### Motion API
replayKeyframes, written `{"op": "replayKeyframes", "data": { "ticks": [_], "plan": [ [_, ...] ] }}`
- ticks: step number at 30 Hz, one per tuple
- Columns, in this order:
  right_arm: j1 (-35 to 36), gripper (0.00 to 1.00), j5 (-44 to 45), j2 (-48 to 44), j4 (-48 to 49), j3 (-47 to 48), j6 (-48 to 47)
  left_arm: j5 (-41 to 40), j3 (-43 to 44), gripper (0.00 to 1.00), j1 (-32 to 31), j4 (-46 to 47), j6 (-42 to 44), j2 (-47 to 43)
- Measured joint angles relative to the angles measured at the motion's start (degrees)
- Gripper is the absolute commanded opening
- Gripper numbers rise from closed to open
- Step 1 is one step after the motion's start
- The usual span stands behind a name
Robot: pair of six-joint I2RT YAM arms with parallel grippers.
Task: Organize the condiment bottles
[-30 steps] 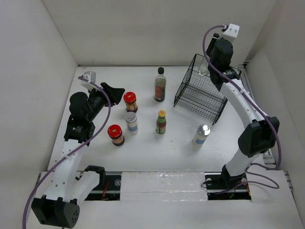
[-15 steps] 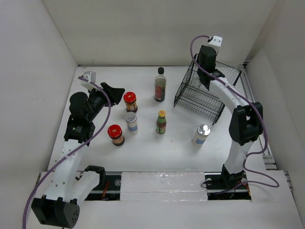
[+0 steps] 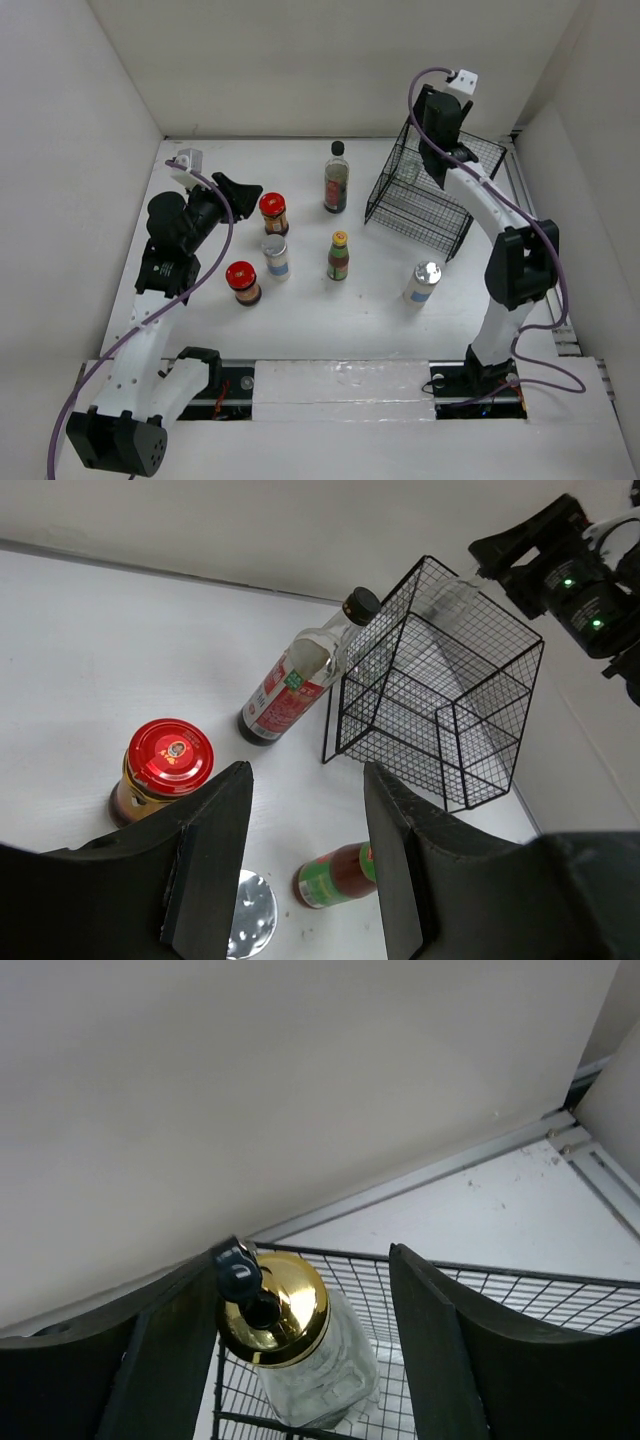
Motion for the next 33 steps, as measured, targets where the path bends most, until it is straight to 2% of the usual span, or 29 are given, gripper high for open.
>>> {"op": "replayKeyframes", "data": {
  "ticks": [3,5,7,8,9,11,13,14,18,24,30,33],
  "plan": [
    [-0.31,0.73,-1.14,-2.91,-0.04,0.00,0.02,0.00,0.00,0.44,0.00,0.00,0.00,0.07],
    [-0.59,0.69,-2.80,-6.19,-0.04,-0.11,-0.50,0.00,0.00,0.44,0.00,0.00,0.00,0.07],
    [-0.72,0.56,-5.68,-10.05,0.00,-0.35,-1.53,0.00,0.00,0.44,0.00,0.00,0.00,0.07],
    [-0.94,0.29,-8.26,-12.04,0.28,-0.52,-2.05,0.00,0.00,0.44,0.00,0.00,0.00,0.07],
    [-1.03,0.24,-11.37,-14.08,0.74,-0.90,-2.80,-0.02,0.00,0.44,0.00,0.00,0.00,0.07],
    [-1.14,0.22,-20.48,-17.33,1.97,-1.57,-3.54,-0.26,0.00,0.44,0.00,-0.02,-0.17,0.07],
    [-0.87,0.36,-30.86,-18.56,3.06,-1.75,-4.63,-0.87,0.00,0.45,0.00,-0.07,-0.48,0.07],
    [-0.44,0.55,-36.30,-18.43,3.63,-1.81,-5.18,-1.44,0.00,0.45,0.00,-0.11,-0.68,0.04],
    [2.43,0.75,-51.47,-13.94,3.67,-2.64,-7.82,-2.91,0.00,0.48,0.00,-0.48,-1.18,0.02],
    [6.03,0.80,-60.00,-4.15,-3.41,-3.02,-12.31,-3.45,0.00,0.53,0.00,-0.63,-1.51,-0.52],
    [7.19,0.80,-60.00,1.51,-7.56,-0.68,-14.45,-3.39,0.00,0.53,0.00,-0.61,-1.55,-0.76],
    [7.43,0.73,-59.56,4.50,-7.72,2.34,-14.91,-3.34,0.00,0.53,0.00,-0.61,-1.55,-0.76]
  ]
}}
